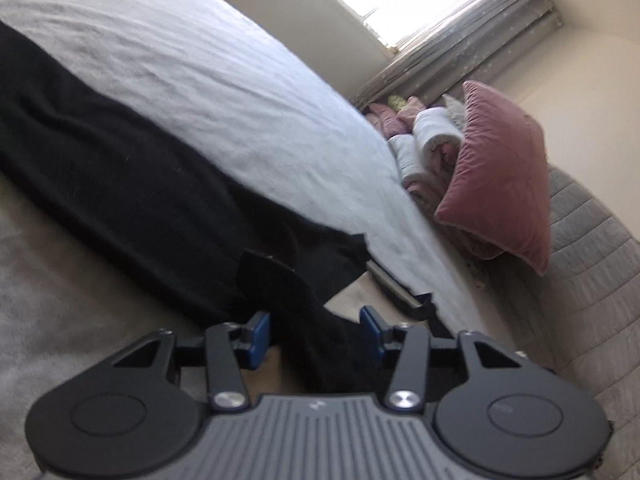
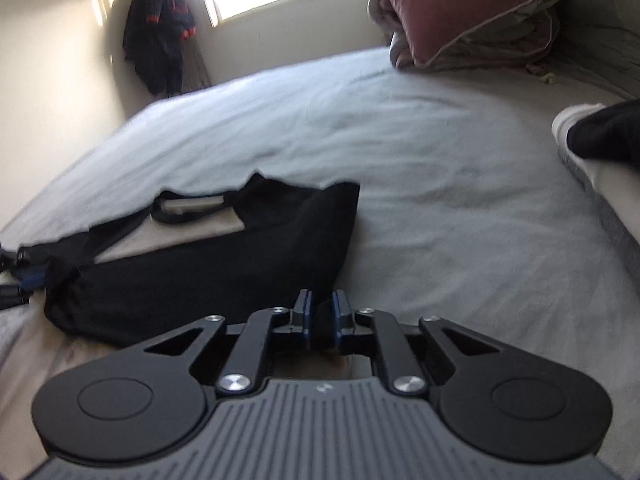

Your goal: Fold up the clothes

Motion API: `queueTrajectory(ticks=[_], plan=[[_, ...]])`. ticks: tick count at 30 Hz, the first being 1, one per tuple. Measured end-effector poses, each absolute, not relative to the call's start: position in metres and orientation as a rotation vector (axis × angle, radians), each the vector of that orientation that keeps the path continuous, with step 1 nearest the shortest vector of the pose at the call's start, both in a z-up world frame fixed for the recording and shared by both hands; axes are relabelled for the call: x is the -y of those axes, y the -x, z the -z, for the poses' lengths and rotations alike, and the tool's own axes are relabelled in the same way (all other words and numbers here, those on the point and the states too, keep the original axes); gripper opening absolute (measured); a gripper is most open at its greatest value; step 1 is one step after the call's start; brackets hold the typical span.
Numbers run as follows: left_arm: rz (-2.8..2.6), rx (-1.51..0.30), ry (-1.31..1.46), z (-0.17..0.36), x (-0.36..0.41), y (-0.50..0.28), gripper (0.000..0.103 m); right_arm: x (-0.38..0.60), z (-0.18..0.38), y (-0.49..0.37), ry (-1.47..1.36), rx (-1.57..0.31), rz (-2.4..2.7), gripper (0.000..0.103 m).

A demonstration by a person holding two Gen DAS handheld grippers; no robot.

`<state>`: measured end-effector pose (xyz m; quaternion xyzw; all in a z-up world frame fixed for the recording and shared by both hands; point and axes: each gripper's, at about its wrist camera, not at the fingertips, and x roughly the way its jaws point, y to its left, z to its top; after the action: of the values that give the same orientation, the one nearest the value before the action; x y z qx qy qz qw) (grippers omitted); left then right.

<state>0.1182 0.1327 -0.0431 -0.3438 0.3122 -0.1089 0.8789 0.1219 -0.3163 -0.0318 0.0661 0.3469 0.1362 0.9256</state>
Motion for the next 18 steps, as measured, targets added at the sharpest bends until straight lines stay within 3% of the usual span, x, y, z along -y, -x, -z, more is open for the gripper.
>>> queueTrajectory(ticks=[2, 6, 9, 12, 18], plan=[[0.217, -0.650, 0.701, 0.044, -0.132, -0.118, 0.032, 0.319, 0.032, -0.118, -0.120, -0.760, -0.292, 0.011], [0.218, -0.645, 0.730, 0.041, -0.137, -0.117, 0.033, 0.328, 0.031, -0.112, -0.157, -0.828, -0.303, 0.014], [0.238, -0.652, 0.784, 0.041, -0.145, -0.118, 0.046, 0.324, 0.028, -0.106, -0.132, -0.841, -0.307, 0.017], [0.250, -0.648, 0.829, 0.038, -0.153, -0.119, 0.052, 0.319, 0.023, -0.099, -0.077, -0.872, -0.325, 0.022], [0.250, -0.651, 0.880, 0.038, -0.157, -0.127, 0.052, 0.310, 0.007, -0.079, -0.019, -0.870, -0.299, 0.023]])
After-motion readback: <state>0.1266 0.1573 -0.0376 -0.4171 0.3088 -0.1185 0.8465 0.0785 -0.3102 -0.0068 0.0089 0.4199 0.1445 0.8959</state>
